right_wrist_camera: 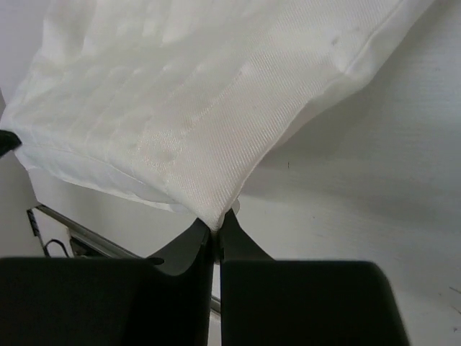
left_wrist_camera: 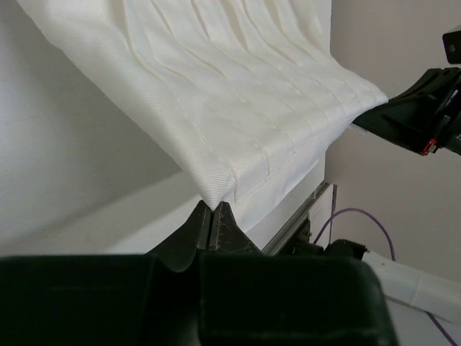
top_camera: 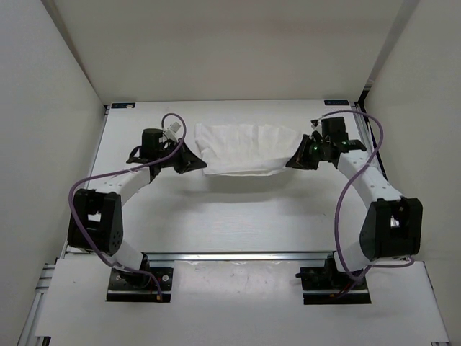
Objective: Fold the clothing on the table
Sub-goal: Fold the skirt
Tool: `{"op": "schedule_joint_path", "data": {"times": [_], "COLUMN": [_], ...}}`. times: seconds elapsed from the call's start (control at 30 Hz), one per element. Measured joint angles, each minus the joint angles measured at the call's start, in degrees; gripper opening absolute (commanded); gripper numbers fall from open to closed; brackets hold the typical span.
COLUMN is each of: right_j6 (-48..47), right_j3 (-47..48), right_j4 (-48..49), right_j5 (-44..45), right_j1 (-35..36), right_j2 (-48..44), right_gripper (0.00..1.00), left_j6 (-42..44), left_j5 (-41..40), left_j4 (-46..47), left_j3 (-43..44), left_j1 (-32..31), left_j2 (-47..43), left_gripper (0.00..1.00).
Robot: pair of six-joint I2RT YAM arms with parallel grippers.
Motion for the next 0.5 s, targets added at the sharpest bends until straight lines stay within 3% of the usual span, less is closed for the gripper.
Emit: {"op": "schedule_joint_path", "data": {"times": [0.27,0.37,0.5], "right_j6": [-3.3,-3.3,-3.3], "right_j3": [-10.6,-12.7,-16.2], "right_j4": [-0.9,-3.0,-8.9], "right_j5": [5.2,0.6,-5.2], "right_j1": [9.9,6.6,3.5], "right_j2": [-24.6,-32.0,-35.0], "right_gripper": [0.0,0.0,0.0], "left_j6": [1.5,2.8,3.5], "left_j5": [7.0,7.3,8.3], "left_j4": [-1.0,-3.8,-9.1], "left_j3": [-10.9,-13.9,-19.3], "left_j1": [3.4,2.7,1.6], "left_j2": [-16.9,-24.2,-32.1], "left_gripper": [0.0,0.0,0.0]}}
